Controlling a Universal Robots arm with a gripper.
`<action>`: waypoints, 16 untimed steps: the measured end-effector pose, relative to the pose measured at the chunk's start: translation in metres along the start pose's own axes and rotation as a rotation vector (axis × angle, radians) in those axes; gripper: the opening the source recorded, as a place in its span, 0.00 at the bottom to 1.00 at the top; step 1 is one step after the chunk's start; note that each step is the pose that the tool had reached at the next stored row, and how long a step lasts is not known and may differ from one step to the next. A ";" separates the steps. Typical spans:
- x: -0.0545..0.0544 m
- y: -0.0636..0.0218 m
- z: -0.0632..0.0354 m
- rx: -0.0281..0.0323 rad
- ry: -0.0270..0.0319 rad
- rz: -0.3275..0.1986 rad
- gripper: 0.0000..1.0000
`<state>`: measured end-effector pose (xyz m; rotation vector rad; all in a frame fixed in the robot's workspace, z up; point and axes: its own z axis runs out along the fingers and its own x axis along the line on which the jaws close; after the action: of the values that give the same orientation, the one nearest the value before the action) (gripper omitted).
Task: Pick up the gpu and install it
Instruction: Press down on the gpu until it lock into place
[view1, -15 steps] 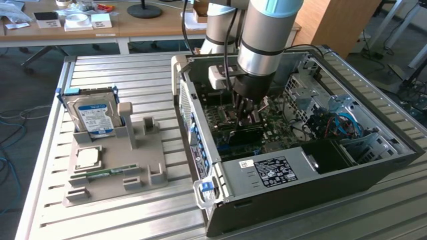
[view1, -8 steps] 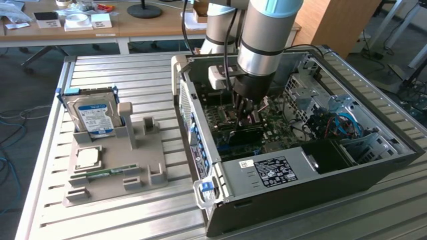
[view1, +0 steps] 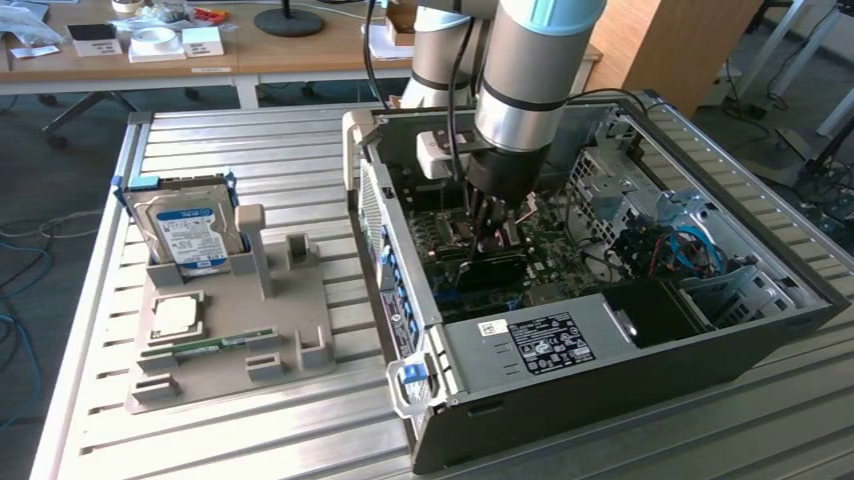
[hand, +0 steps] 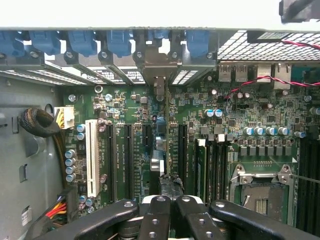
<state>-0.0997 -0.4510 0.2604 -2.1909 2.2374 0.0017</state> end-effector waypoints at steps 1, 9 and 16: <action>0.000 0.0000 0.0000 0.0001 -0.0002 0.000 0.11; 0.000 -0.0001 -0.0156 0.0001 0.0000 0.000 0.11; 0.000 -0.0003 -0.0405 0.0001 0.0006 0.000 0.11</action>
<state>-0.0997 -0.4509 0.3009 -2.1912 2.2375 0.0010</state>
